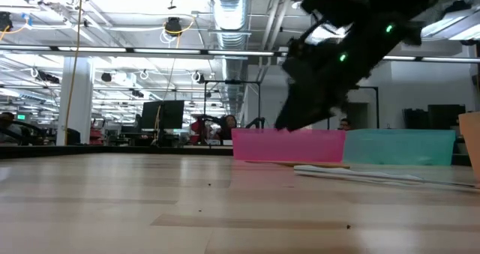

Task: Sort silverware by color (type)
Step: Put the golden knife into the red bin

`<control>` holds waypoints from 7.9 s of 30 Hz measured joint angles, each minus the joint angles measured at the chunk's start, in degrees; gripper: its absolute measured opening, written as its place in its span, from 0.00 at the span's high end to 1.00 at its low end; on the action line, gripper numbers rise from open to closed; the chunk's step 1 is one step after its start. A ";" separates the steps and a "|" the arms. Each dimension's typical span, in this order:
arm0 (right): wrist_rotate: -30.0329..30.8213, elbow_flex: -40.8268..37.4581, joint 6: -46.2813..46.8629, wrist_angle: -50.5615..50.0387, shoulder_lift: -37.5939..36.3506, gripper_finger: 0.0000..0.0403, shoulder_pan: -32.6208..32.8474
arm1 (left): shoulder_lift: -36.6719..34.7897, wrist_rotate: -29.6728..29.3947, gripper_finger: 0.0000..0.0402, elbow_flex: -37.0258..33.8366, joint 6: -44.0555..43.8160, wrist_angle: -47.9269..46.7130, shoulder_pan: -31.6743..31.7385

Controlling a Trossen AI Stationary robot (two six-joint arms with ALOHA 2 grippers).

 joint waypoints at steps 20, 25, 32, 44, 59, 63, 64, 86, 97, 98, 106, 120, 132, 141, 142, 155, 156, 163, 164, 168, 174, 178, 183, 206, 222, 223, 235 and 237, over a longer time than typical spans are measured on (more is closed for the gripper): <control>0.43 -0.25 1.20 10.13 15.07 0.66 -3.02 | 0.07 -3.95 0.57 0.00 -3.57 -2.04 -0.09; 0.42 -0.28 2.86 9.87 15.06 0.88 -3.11 | 0.07 -6.55 0.57 0.00 -4.86 -2.92 -0.11; 0.63 -0.41 4.66 11.17 15.10 0.97 -2.12 | 0.07 -7.17 0.57 0.00 -6.98 -3.10 -0.11; 1.14 -0.73 4.50 23.91 15.68 0.99 -0.53 | 0.09 -11.45 0.57 0.00 -12.07 -3.15 -0.11; -1.92 -0.65 1.38 34.12 15.62 0.99 -4.31 | 8.67 -14.29 0.57 0.04 -18.02 -3.25 -1.20; -2.49 -0.62 1.38 37.93 15.53 0.99 -4.70 | 10.95 -14.11 0.57 0.04 -18.43 -2.53 -1.35; -2.92 -0.62 1.38 38.79 15.53 0.99 -4.70 | 10.98 -14.13 0.57 0.04 -18.44 -2.37 -1.50; -5.00 -0.44 -6.14 14.51 1.15 0.72 -2.32 | 8.39 -15.52 0.57 0.02 -13.79 -2.76 -7.56; 6.26 -0.47 -2.34 11.52 5.62 0.52 4.35 | 8.41 -15.57 0.57 0.02 -11.27 -2.64 -7.58; 7.62 -0.44 -1.84 13.26 7.03 0.52 5.09 | 8.40 -15.26 0.57 0.02 -11.27 -2.62 -7.64; 11.06 -0.25 9.22 14.81 17.20 0.55 7.28 | 8.41 -14.24 0.57 0.02 -10.02 -2.94 -7.65; 13.36 -0.11 25.38 10.40 19.29 0.95 8.98 | 8.41 -14.41 0.57 0.02 -7.77 -2.99 -7.61; 14.18 -0.65 25.41 15.14 17.03 0.95 9.57 | 8.41 -14.66 0.57 0.02 -10.10 -2.35 -7.61; 12.10 -0.60 15.09 14.02 6.40 0.95 9.85 | 8.44 -15.73 0.57 0.00 -10.96 -1.97 -7.61; 12.58 -0.67 13.81 13.77 5.28 0.95 9.76 | 8.44 -15.73 0.57 0.00 -11.07 -1.88 -7.61; 15.47 -0.55 -1.89 2.92 -13.92 0.95 2.74 | 8.44 -15.71 0.57 0.00 -12.62 -2.16 -7.80; 14.87 -0.54 -2.93 1.20 -15.39 0.95 1.46 | 8.44 -15.71 0.57 0.00 -12.62 -2.16 -7.80; 9.12 -0.54 -11.83 -5.97 -21.20 0.95 -8.49 | 8.44 -15.81 0.57 0.00 -12.62 -2.35 -7.80; 7.61 -0.53 -13.42 -6.67 -21.37 0.95 -10.07 | 8.44 -15.81 0.57 0.00 -12.74 -2.34 -7.80; 1.57 -0.47 -16.91 -11.85 -20.98 0.95 -17.09 | 8.44 -16.01 0.57 0.00 -13.44 -2.45 -7.80; -8.06 -0.44 -23.75 -13.28 -19.35 0.95 -25.11 | 8.44 -18.52 0.57 0.00 -13.61 -2.73 -7.80; -12.57 0.55 -27.13 -12.85 -19.24 0.95 -29.05 | 8.44 -18.88 0.57 0.00 -14.18 -2.89 -7.80; -19.29 2.59 -30.46 -12.45 -19.22 0.95 -33.28 | 8.44 -19.49 0.57 0.00 -14.31 -3.08 -7.80; -31.00 2.90 -22.98 5.38 -2.54 0.95 -40.34 | 8.44 -21.59 0.57 0.00 -15.59 -5.89 -7.85; -34.74 2.90 -19.68 12.70 7.05 0.95 -42.26 | 8.44 -21.85 0.57 0.00 -16.03 -6.16 -7.82; -34.57 2.90 -19.26 12.52 7.27 0.94 -42.52 | 8.44 -21.87 0.57 0.00 -16.05 -6.16 -7.82; -34.37 2.90 -17.90 11.38 7.29 0.84 -43.54 | 8.44 -23.05 0.57 0.00 -16.69 -6.46 -7.80; -34.37 2.90 -17.86 10.98 7.29 0.84 -43.62 | 8.44 -23.07 0.57 0.00 -16.69 -6.46 -7.80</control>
